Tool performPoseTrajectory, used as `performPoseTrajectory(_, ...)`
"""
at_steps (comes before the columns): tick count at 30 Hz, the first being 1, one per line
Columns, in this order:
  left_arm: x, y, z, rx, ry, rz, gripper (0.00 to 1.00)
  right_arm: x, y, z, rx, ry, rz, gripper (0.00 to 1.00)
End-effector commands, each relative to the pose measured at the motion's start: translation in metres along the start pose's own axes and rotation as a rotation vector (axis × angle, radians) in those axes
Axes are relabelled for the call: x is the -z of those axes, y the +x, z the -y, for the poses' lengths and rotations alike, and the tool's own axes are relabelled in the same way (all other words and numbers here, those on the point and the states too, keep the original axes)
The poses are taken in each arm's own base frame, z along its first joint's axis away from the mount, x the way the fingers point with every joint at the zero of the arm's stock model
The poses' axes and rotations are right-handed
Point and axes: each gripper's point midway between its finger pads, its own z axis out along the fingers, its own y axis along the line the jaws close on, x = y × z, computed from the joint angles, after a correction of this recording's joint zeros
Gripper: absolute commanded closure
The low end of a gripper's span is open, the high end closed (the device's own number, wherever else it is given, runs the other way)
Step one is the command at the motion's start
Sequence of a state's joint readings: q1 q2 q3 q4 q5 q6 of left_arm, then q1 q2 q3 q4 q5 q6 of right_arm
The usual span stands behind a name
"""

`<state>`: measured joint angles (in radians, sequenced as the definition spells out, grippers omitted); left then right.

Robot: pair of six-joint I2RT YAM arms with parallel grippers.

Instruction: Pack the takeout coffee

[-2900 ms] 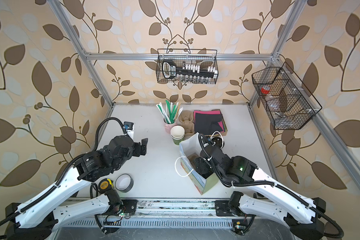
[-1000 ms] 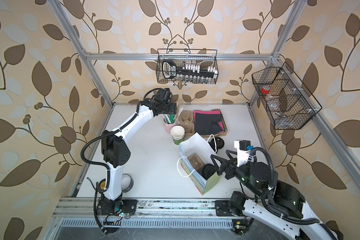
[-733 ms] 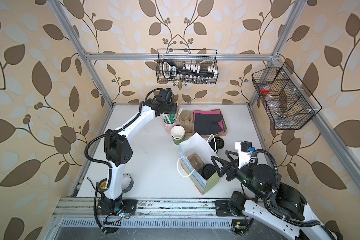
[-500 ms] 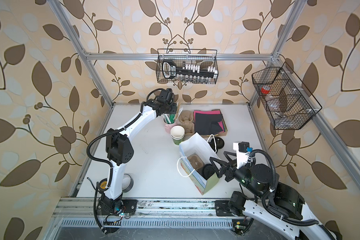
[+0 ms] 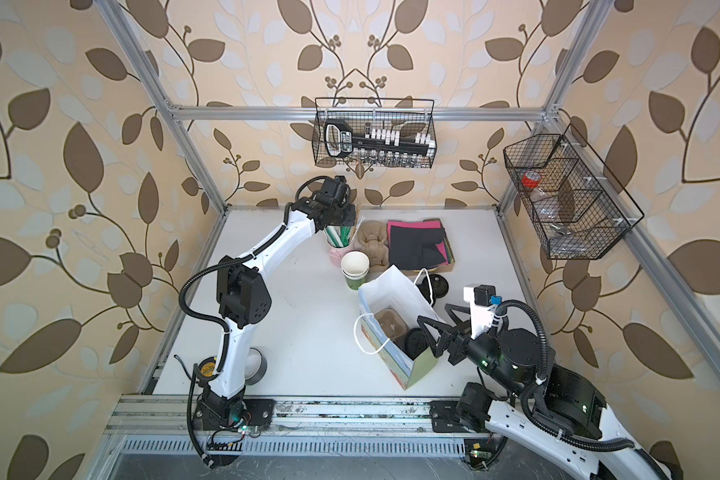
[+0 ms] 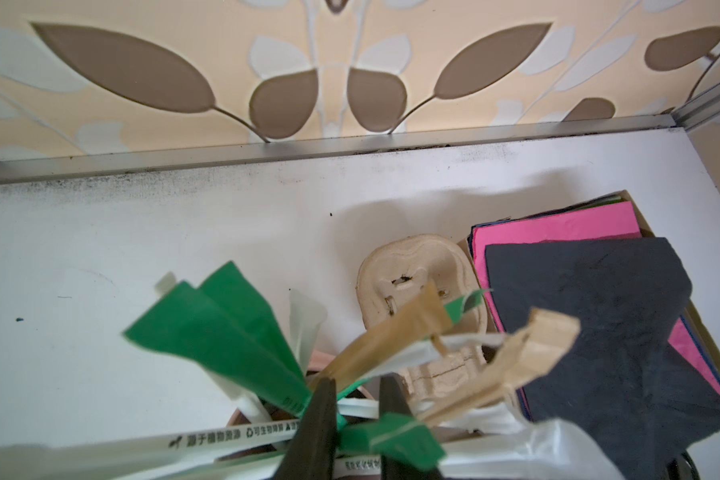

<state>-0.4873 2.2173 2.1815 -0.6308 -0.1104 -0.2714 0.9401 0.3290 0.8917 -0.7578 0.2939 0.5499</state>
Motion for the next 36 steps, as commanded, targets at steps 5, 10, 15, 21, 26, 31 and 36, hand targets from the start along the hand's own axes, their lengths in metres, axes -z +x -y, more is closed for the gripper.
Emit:
performPoseTrajectory(5,0.031,-0.026,0.01,0.021,0.048,0.068,0.9,-0.001,-0.001,-0.004,-0.012,-0.024,0.011,0.11)
performPoseTrajectory(10,0.041,-0.028,0.011,0.024,0.058,0.074,0.92,-0.002,0.0,-0.006,-0.02,-0.037,0.01,0.11)
performPoseTrajectory(15,0.05,-0.032,0.011,0.015,0.053,0.075,0.91,-0.006,0.003,-0.009,-0.023,-0.045,-0.004,0.11)
performPoseTrajectory(21,0.065,-0.041,0.01,-0.004,0.041,0.105,0.93,-0.009,0.005,-0.01,-0.026,-0.047,-0.011,0.11)
performPoseTrajectory(26,0.079,-0.05,0.012,-0.025,0.043,0.133,1.0,-0.011,0.004,-0.01,-0.026,-0.044,-0.009,0.11)
performPoseTrajectory(31,0.101,-0.064,0.016,-0.044,0.044,0.187,1.0,-0.015,0.006,-0.008,-0.034,-0.028,-0.015,0.11)
performPoseTrajectory(36,0.144,-0.082,0.019,-0.065,0.045,0.265,1.0,-0.02,0.007,-0.004,-0.036,0.011,-0.024,0.11)
